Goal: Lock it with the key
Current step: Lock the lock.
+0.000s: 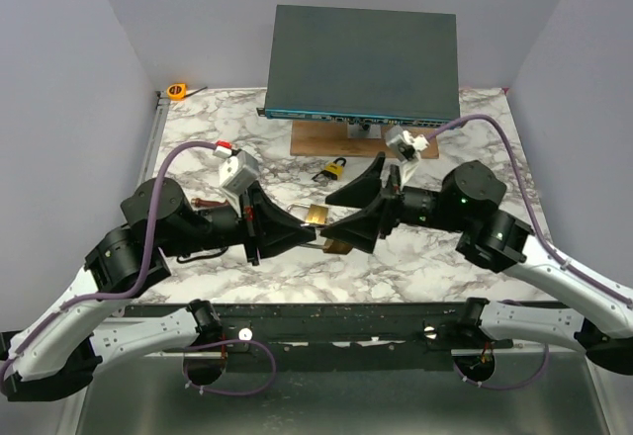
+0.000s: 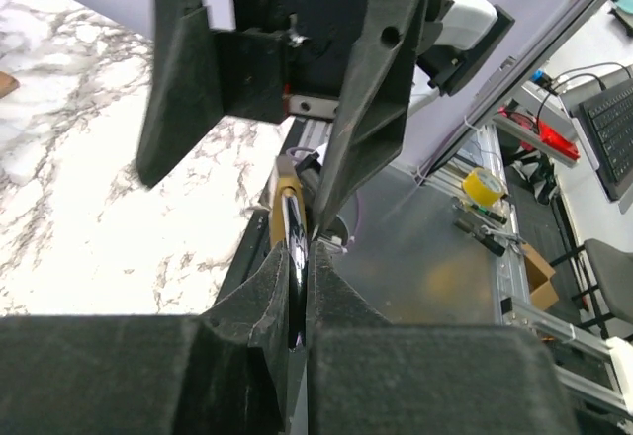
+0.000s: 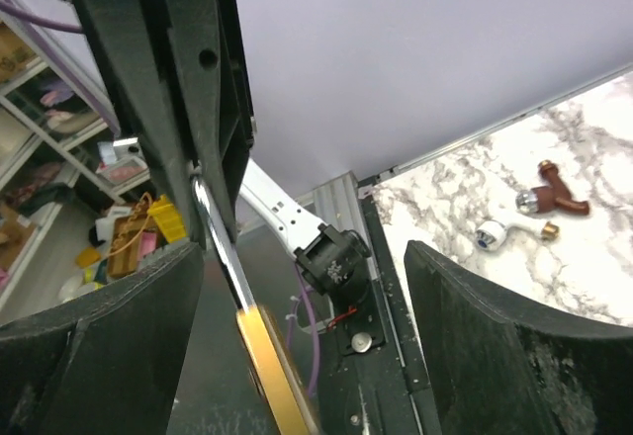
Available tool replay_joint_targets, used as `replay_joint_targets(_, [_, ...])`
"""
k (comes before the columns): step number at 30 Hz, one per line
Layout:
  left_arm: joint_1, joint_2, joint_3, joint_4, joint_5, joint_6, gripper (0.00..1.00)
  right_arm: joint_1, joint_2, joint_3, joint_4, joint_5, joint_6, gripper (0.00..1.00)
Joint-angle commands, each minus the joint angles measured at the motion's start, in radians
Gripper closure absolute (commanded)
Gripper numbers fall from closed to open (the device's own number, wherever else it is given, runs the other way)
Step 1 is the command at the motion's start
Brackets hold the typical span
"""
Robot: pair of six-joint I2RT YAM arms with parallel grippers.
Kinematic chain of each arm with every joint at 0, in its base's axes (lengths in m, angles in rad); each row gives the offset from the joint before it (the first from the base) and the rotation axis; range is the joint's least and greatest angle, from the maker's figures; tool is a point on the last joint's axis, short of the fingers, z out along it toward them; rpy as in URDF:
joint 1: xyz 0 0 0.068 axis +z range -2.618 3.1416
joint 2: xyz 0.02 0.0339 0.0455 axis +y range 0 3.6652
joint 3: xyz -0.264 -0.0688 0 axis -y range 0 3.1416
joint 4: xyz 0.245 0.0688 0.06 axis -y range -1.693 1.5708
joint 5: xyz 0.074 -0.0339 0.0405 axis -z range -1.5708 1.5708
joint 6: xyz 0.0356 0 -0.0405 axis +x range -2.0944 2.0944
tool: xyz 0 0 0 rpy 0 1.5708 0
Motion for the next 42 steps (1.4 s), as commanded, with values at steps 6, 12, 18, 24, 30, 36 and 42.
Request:
replay_joint_targets(6, [0.003,-0.063,0.163,-0.095,-0.094,0.107,1.0,0.006,-0.179,-0.016,-0.047,-0.006,-0.09,0.11])
replay_joint_targets(12, [0.003,-0.065,0.218,-0.083,-0.053,0.107,1.0,0.006,-0.137,0.004,-0.065,-0.123,-0.101,0.21])
replay_joint_targets(18, [0.003,-0.074,0.232,-0.075,-0.043,0.1,1.0,0.006,-0.089,0.032,-0.037,-0.154,-0.113,0.39])
replay_joint_targets(24, [0.003,-0.068,0.223,-0.074,-0.04,0.095,1.0,0.006,-0.047,0.042,0.003,-0.201,-0.097,0.6])
replay_joint_targets(30, [0.003,-0.063,0.218,-0.076,-0.051,0.098,1.0,0.006,-0.056,0.032,0.006,-0.201,-0.094,0.87])
replay_joint_targets(36, [0.006,-0.055,0.212,-0.067,-0.052,0.093,1.0,0.006,-0.057,0.015,0.032,-0.229,-0.086,0.99])
replay_joint_targets(42, [0.041,-0.054,0.256,-0.092,-0.044,0.111,1.0,0.006,-0.125,-0.021,-0.098,-0.127,-0.154,0.99])
